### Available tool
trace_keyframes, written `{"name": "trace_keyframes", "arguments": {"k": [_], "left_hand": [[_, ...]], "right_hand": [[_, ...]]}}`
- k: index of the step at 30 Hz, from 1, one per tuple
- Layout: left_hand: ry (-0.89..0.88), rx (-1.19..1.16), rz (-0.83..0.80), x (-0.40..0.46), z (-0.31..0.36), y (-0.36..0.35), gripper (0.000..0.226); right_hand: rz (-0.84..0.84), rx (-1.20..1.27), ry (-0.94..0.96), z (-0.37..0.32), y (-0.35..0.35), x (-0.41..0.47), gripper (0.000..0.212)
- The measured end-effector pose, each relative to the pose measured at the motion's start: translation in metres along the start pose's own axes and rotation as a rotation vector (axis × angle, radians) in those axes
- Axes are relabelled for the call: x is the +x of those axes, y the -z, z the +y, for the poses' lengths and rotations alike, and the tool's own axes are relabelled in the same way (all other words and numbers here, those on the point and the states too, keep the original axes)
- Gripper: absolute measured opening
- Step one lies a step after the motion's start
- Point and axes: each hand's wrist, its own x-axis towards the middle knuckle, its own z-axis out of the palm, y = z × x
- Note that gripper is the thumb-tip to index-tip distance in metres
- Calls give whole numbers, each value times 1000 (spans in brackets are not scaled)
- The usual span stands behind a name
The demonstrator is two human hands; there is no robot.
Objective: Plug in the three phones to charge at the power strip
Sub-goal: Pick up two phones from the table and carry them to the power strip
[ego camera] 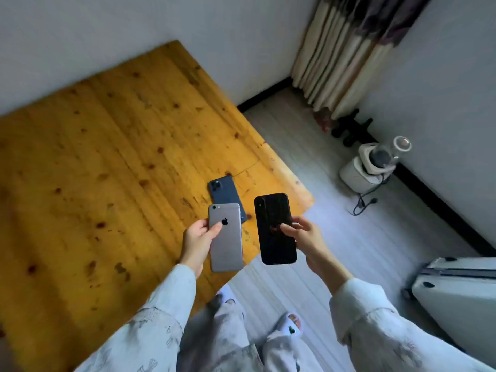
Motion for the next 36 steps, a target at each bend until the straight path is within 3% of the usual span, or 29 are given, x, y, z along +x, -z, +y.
{"name": "trace_keyframes", "arguments": {"k": [7,11,19,27,36], "left_hand": [[-227,262,-286,-64,13,-170,16],[-269,337,-454,-121,-10,-278,15],[-130,455,-863,-242,-69,-484,11],[-55,646,-1214,-360,-141,-669,10],[-17,913,-1586,-502,-237,-849,14]], "right_hand": [[272,317,72,50,182,-73,12],[439,458,89,103,294,-122,9],[813,815,116,216,463,-219,13],[1220,1171,130,316,579,-294,10],[1603,1401,134,405,697,-379,5]]}}
